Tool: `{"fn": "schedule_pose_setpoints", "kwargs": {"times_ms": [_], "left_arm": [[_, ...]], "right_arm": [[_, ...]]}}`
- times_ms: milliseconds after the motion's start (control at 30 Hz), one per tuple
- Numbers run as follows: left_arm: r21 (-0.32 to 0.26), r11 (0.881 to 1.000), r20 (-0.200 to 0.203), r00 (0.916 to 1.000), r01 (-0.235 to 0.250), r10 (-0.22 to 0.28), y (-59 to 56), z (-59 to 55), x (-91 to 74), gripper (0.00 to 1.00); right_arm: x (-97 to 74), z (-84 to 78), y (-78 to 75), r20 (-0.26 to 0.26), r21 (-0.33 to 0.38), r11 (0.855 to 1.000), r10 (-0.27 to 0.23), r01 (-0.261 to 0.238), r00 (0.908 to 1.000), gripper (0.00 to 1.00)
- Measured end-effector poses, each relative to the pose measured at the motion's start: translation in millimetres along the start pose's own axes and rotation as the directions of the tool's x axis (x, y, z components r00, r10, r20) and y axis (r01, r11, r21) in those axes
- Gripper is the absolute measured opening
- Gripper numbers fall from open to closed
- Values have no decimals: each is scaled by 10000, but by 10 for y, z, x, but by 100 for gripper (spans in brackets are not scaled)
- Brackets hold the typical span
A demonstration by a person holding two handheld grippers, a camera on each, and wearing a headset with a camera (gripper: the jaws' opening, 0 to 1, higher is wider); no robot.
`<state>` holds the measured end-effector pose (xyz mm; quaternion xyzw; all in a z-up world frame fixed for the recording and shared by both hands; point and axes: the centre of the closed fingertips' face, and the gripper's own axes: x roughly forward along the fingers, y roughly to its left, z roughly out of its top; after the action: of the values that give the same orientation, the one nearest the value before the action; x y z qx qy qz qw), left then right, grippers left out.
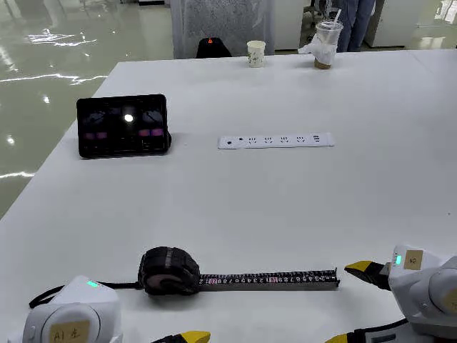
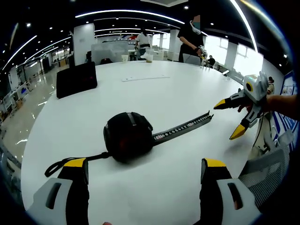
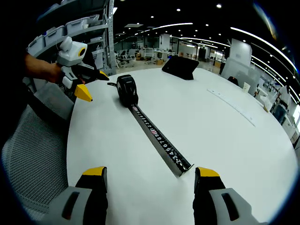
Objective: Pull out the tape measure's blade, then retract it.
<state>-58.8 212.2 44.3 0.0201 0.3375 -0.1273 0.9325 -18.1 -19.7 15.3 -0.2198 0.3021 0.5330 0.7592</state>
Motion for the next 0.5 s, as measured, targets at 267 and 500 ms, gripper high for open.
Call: {"fn": "schedule_pose_setpoints", "kwargs": {"times_ms": [267,500], "left_arm": [[-245,9996,65,9999,-128,130,56,38,58,95],[-469,9987,89,9998,-198,202,82,69,99,91]], "right_arm": [[45,19,-103,-38,-334,9994,26,-28,10000,70],[91,9,-140,-156,-638,9979,141,-151,9998,63]]}}
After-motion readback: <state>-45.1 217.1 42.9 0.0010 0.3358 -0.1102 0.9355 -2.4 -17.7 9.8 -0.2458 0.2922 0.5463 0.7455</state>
